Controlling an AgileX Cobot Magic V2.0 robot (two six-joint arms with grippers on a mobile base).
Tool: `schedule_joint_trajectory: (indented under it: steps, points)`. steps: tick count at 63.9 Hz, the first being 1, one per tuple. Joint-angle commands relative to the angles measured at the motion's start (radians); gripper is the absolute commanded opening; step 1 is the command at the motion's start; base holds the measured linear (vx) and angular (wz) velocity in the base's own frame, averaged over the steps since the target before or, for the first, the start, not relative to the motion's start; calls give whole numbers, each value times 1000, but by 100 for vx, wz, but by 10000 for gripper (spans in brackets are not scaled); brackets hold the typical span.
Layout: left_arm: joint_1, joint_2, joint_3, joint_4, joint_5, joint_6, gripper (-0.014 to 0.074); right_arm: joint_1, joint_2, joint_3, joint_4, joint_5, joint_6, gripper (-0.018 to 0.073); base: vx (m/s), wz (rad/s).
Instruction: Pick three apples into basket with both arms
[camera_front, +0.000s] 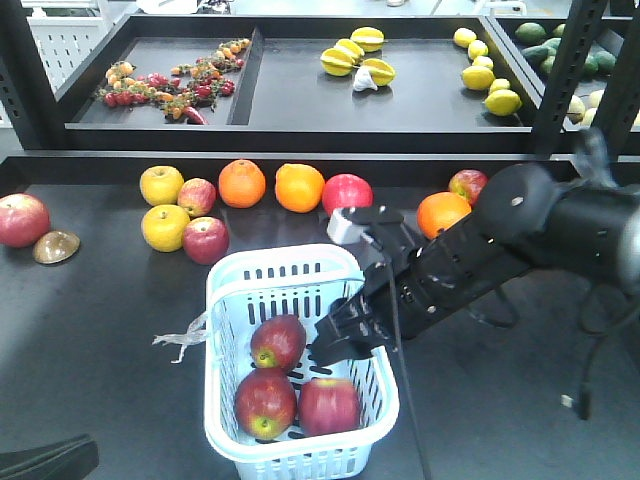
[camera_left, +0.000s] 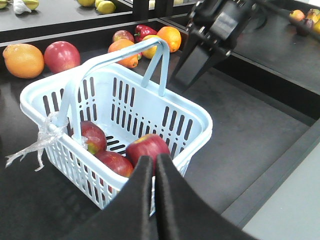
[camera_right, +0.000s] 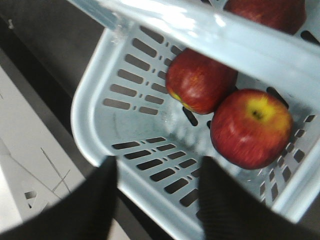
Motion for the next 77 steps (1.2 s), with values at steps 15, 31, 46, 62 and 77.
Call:
schedule_joint_trajectory:
  steps: [15,31,46,62,77]
  points:
    - [-1,6,-25,-24,-48,-4,-6,-3,-253,-25,-18,26,-23,-7,0,0]
    - [-1,6,-25,-24,-48,-4,-6,-3,-579,194,-55,-94,-61,-5,0,0]
    - [-1,6,-25,-24,-66,-4,-6,-4,-896,497,-212,-343,-30,-5,0,0]
    - [-1,6,-25,-24,-91,-4,-6,-4,-1061,705,-335,-445,57,-5,0,0]
    - [-1,6,-25,-24,-82,-4,-6,-4,-1071,709,-320,-433,57,-5,0,0]
